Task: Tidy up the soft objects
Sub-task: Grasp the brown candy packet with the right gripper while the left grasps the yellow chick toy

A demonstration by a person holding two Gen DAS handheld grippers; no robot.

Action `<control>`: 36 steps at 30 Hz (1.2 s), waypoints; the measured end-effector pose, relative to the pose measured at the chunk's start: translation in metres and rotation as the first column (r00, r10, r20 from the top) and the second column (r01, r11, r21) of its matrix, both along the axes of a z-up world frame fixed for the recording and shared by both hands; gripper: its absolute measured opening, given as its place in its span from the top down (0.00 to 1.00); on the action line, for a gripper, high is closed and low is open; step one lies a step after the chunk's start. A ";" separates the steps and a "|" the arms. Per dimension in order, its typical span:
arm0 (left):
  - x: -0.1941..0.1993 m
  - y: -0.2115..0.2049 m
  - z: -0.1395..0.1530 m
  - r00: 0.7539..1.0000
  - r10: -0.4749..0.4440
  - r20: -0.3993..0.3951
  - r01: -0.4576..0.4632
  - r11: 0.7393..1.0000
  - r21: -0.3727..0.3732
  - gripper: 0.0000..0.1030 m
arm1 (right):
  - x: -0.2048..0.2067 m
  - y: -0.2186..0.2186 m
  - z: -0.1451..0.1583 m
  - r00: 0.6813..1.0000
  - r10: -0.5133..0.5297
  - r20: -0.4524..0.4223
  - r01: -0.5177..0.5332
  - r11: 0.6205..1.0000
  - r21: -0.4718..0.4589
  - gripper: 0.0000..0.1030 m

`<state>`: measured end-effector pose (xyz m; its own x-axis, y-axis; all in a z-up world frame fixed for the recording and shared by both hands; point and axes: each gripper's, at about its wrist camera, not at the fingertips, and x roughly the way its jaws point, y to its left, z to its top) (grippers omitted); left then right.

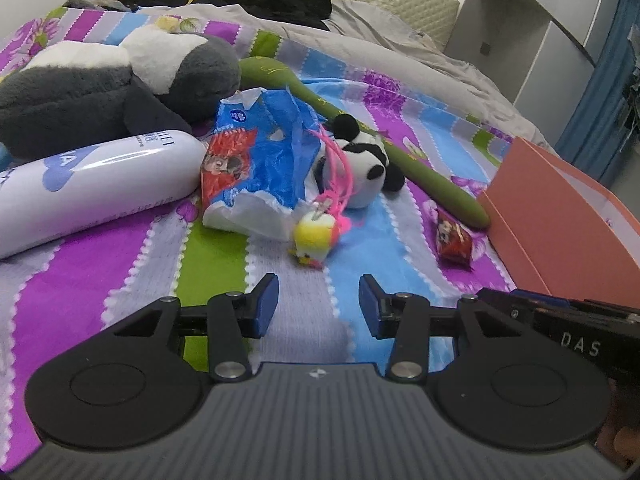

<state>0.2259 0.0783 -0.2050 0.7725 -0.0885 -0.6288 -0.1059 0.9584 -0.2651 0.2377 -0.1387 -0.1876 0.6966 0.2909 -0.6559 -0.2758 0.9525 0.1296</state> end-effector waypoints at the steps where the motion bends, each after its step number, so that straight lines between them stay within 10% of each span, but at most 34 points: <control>1: 0.003 0.001 -0.002 1.000 0.004 0.002 -0.004 1.000 -0.001 0.51 | 0.005 0.000 -0.001 1.000 -0.007 0.008 0.007 1.000 -0.002 0.58; 36: 0.034 -0.011 -0.014 0.999 -0.005 0.039 0.007 0.999 -0.052 0.63 | 0.068 0.023 -0.026 0.996 -0.047 0.077 0.056 0.990 -0.125 0.66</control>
